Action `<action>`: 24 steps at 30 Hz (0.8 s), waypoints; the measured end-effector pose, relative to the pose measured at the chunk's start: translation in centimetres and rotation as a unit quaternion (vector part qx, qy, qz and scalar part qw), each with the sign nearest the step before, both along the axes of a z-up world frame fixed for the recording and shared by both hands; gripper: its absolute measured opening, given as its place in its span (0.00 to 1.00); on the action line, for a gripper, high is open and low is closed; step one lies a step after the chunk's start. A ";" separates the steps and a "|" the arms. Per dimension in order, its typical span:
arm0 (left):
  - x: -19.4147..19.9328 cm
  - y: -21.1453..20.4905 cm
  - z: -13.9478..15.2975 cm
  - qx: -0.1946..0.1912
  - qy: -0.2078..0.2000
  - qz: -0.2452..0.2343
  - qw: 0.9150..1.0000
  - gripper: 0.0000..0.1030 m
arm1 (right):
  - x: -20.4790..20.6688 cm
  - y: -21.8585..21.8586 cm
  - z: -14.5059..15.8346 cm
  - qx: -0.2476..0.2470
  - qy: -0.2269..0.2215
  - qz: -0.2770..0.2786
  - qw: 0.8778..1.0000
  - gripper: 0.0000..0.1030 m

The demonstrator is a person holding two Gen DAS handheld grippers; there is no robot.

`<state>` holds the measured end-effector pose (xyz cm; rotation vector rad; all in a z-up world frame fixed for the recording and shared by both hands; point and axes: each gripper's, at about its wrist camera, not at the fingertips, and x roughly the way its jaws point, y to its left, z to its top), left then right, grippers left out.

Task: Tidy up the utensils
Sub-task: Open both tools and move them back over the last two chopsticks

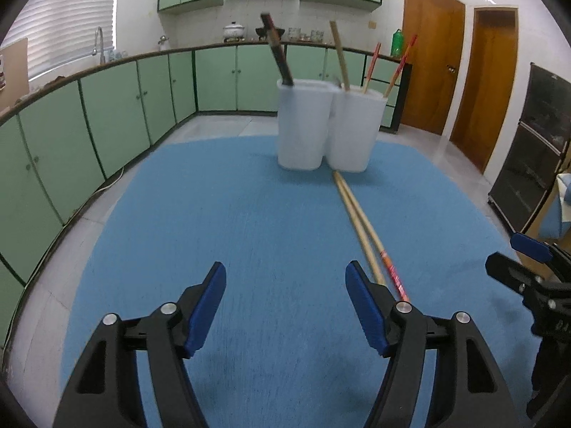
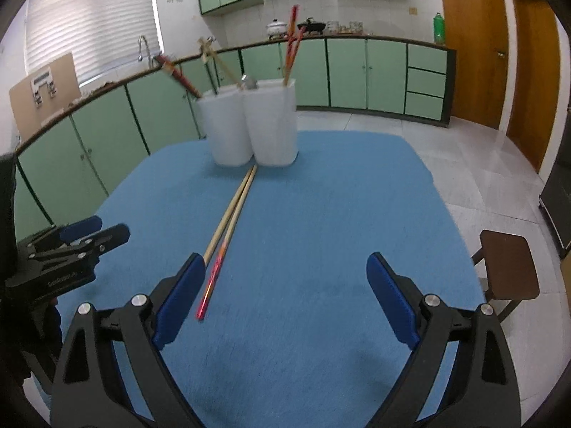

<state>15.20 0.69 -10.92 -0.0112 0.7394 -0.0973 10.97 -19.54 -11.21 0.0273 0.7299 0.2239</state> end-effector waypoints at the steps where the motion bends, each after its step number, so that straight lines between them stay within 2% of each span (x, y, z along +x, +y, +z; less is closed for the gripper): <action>1: 0.0 0.2 -0.2 0.001 0.003 0.000 1.000 0.66 | -0.2 0.5 -0.5 -0.002 0.005 0.003 1.000 0.86; 7: -0.3 1.0 -1.4 0.010 0.024 0.012 1.000 0.66 | -0.3 1.9 -1.6 -0.012 0.027 0.015 0.999 0.86; 10: -0.5 1.4 -1.7 0.012 0.032 0.015 0.999 0.66 | -0.2 2.9 -2.1 -0.020 0.039 0.022 0.999 0.76; 16: -0.6 1.5 -2.4 0.014 0.042 0.017 0.999 0.67 | -0.2 4.1 -3.1 -0.022 0.066 0.028 0.997 0.63; 24: -0.5 1.6 -2.8 0.006 0.047 0.020 0.999 0.67 | 0.2 4.9 -3.9 -0.028 0.081 0.033 0.996 0.49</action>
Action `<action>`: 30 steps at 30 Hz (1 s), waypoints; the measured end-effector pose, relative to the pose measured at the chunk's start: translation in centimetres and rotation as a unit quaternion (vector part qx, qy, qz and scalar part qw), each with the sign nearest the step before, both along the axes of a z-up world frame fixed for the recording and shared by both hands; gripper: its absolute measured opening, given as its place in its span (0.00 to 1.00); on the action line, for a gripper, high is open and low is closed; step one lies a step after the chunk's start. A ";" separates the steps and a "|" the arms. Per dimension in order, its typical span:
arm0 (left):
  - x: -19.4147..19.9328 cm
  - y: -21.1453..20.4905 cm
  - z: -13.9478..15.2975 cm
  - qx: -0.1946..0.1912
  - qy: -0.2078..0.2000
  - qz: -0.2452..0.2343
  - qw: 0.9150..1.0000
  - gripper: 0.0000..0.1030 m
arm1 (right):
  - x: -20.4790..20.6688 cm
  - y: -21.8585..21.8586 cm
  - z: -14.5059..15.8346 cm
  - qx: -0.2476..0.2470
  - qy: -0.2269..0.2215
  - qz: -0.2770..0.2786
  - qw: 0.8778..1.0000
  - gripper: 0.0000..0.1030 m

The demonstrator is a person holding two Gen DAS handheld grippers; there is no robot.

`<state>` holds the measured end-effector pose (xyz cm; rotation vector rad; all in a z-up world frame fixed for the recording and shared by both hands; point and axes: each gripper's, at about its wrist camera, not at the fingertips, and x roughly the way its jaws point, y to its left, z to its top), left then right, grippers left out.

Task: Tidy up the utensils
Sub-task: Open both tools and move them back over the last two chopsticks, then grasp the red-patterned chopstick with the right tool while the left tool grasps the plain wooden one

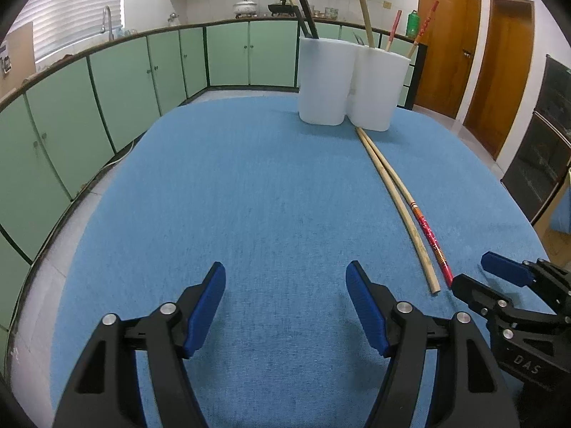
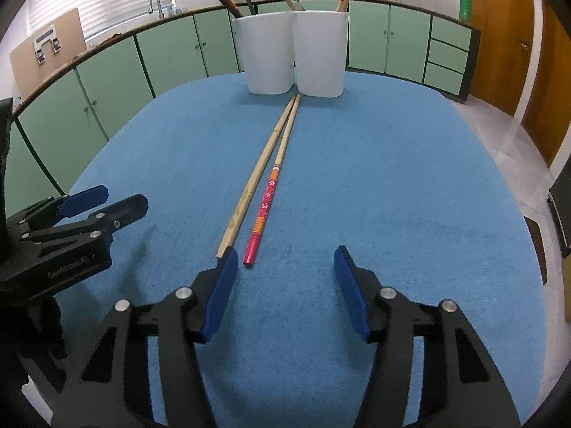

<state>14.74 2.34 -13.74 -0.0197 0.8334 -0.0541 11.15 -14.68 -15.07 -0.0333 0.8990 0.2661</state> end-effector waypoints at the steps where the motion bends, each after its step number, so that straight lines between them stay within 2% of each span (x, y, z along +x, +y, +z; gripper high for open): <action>1: 0.0 0.0 0.0 0.000 0.000 0.000 1.000 0.67 | 0.1 0.1 -0.1 -0.002 0.003 0.000 1.000 0.46; 9: 0.2 0.0 -0.1 -0.001 0.003 0.001 1.000 0.67 | 0.4 1.0 -0.1 -0.016 0.003 0.005 1.000 0.33; 13: 0.2 0.0 -0.1 0.000 0.003 0.001 1.000 0.67 | 0.4 1.4 -0.1 -0.012 0.005 0.016 1.000 0.13; 15: 0.2 -0.1 -0.2 0.001 0.004 -0.001 1.000 0.67 | 0.5 1.3 -0.1 -0.009 0.006 0.022 1.000 0.07; 21: 0.2 -0.7 -0.2 0.003 0.005 -0.005 1.000 0.67 | 0.5 0.5 0.0 0.008 0.006 0.023 1.000 0.06; 30: -0.1 -3.1 0.1 -0.012 0.003 -0.032 0.999 0.67 | 0.4 -3.3 0.6 0.017 -0.004 -0.010 1.000 0.05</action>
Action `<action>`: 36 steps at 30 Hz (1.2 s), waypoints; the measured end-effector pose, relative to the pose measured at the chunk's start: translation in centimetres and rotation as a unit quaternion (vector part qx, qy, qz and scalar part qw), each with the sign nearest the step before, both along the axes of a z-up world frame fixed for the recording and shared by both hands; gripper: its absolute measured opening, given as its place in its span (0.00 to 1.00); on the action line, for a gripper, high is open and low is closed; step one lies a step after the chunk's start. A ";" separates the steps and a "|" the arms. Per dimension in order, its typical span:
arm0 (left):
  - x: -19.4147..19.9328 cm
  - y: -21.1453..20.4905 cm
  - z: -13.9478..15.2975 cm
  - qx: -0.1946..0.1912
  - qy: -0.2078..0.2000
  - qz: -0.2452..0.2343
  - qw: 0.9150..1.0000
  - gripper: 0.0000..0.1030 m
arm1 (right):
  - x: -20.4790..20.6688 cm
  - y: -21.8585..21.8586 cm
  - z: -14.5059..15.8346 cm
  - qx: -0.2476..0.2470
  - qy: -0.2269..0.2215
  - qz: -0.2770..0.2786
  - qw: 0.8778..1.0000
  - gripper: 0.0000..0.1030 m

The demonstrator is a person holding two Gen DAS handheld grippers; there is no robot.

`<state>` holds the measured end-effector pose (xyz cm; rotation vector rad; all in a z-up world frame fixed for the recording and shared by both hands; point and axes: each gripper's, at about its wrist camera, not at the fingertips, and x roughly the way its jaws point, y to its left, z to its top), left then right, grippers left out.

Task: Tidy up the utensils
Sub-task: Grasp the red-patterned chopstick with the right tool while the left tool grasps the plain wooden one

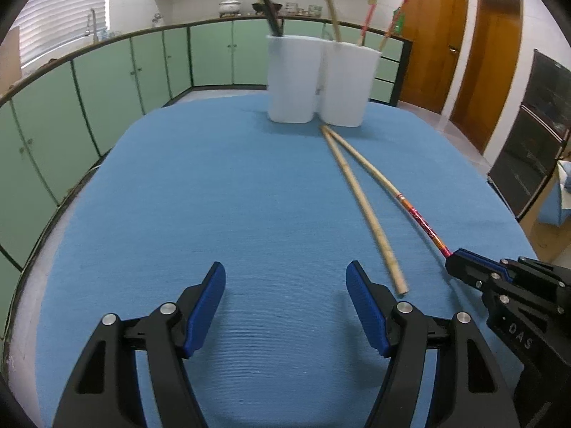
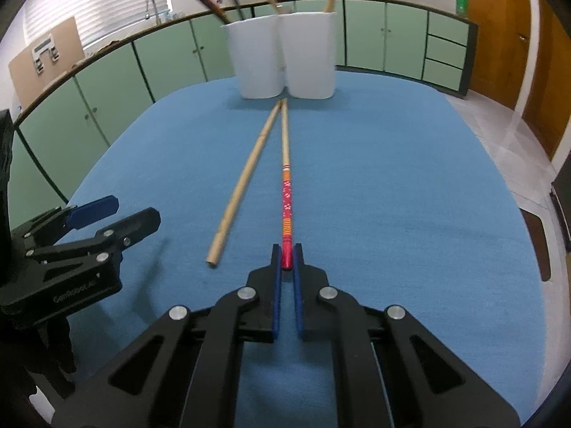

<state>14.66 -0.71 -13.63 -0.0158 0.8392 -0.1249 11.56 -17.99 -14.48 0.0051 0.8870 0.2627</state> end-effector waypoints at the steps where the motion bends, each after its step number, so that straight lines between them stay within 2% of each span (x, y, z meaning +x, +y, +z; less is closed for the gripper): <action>1: -0.1 -0.4 0.0 -0.002 0.002 -0.005 1.000 0.67 | 0.0 -0.5 0.1 0.000 -0.001 -0.005 1.000 0.05; 11: 0.1 -3.7 -0.4 -0.011 0.018 -0.037 0.999 0.67 | 0.4 -3.5 -0.4 0.000 0.007 -0.031 1.000 0.05; 15: 0.5 -4.9 -0.7 0.004 0.024 -0.042 0.999 0.66 | 0.5 -4.0 -0.6 0.004 0.010 -0.032 0.999 0.05; 20: 1.0 -5.4 -1.1 0.020 0.034 -0.035 0.999 0.60 | 0.7 -3.9 -0.9 0.006 0.015 -0.030 0.999 0.05; 23: 1.2 -5.7 -1.1 0.025 0.033 -0.028 0.999 0.55 | 0.8 -3.9 -0.9 0.008 0.016 -0.029 0.999 0.06; 26: 1.2 -5.7 -1.0 0.023 0.030 -0.025 0.999 0.43 | 0.8 -3.9 -1.0 0.009 0.016 -0.029 0.999 0.06; 28: 1.1 -5.6 -1.0 0.017 0.029 -0.023 0.999 0.28 | 0.8 -4.0 -1.0 0.012 0.016 -0.029 0.999 0.06; 30: 1.0 -5.4 -1.0 0.011 0.028 -0.020 0.999 0.19 | 0.7 -3.9 -1.0 0.014 0.016 -0.029 0.999 0.06; 36: 1.0 -5.8 -1.0 0.015 0.027 -0.021 0.999 0.08 | 0.6 -3.6 -1.1 -0.001 0.012 -0.028 1.000 0.06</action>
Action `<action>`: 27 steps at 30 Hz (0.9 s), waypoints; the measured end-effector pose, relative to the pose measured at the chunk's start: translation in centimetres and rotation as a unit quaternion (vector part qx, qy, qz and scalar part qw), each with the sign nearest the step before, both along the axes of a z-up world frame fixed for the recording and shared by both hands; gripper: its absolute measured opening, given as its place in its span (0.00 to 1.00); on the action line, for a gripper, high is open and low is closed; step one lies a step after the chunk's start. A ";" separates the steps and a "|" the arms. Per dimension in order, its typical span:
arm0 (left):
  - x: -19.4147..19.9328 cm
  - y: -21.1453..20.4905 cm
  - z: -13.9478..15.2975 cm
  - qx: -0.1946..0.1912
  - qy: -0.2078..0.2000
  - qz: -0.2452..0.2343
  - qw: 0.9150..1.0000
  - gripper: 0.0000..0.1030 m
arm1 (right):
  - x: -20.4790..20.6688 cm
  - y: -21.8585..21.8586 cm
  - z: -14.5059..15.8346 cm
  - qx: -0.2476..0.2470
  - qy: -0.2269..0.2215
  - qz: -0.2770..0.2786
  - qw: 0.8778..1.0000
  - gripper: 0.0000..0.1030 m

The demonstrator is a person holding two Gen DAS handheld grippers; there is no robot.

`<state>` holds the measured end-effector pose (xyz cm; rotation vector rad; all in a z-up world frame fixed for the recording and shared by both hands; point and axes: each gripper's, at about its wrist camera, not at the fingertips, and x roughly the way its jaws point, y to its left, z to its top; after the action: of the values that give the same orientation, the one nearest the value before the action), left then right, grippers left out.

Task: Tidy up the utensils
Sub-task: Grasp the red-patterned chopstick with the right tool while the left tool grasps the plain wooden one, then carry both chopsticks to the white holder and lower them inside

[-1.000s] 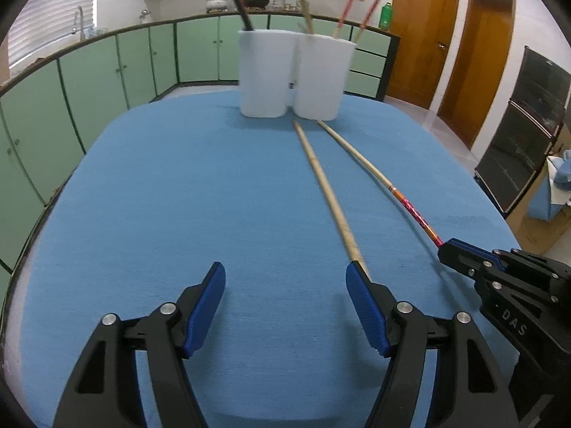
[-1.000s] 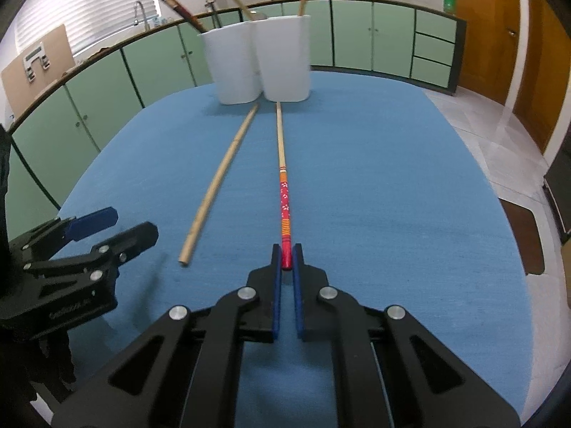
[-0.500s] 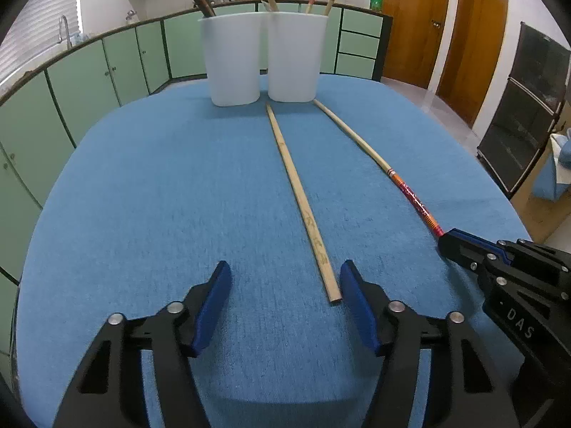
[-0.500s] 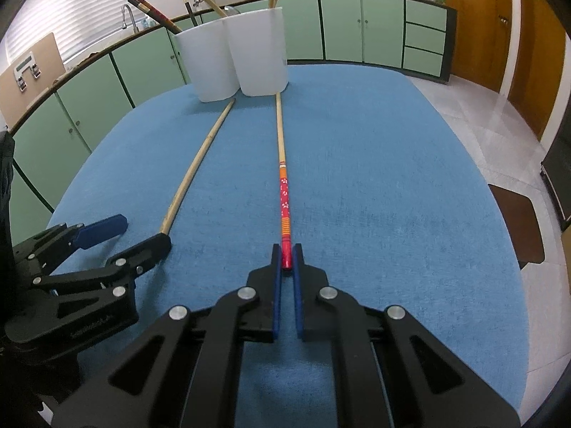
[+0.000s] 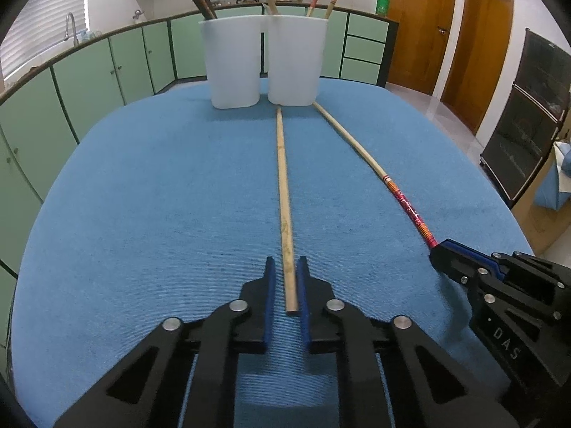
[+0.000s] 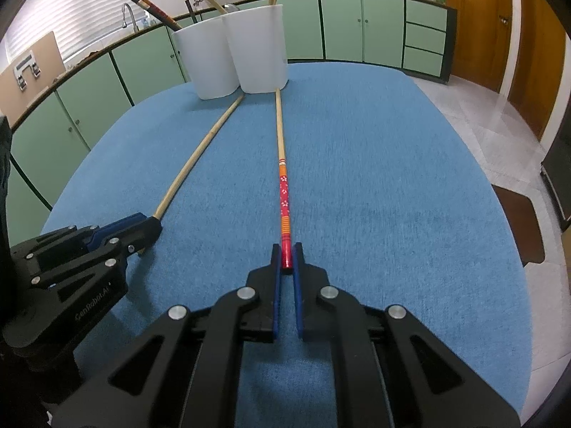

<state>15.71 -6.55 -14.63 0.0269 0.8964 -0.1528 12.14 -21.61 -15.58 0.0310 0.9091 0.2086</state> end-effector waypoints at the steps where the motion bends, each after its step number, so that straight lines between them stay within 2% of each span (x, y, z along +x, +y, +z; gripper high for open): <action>1: 0.0 -0.1 0.0 0.001 0.000 -0.001 1.000 0.07 | 0.0 0.0 0.0 0.000 0.000 0.000 1.000 0.06; 11: -0.2 0.7 0.6 -0.018 -0.005 0.006 1.000 0.07 | -0.5 -0.7 0.6 0.031 -0.011 0.002 0.999 0.05; 15: -0.9 1.3 2.4 -0.011 -0.026 0.004 1.000 0.07 | -1.1 -0.6 1.8 0.030 -0.024 0.010 0.999 0.05; 20: -2.1 1.9 5.8 -0.003 -0.067 -0.003 0.998 0.07 | -1.8 -0.3 5.0 0.021 -0.064 0.021 0.997 0.05; 27: -3.0 2.5 9.8 -0.011 -0.113 -0.005 0.993 0.07 | -2.0 -0.2 9.6 0.019 -0.109 0.038 0.993 0.05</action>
<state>12.73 -4.09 -4.78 0.0274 0.6682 -0.1652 10.14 -21.86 -5.98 0.0091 0.6882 0.2949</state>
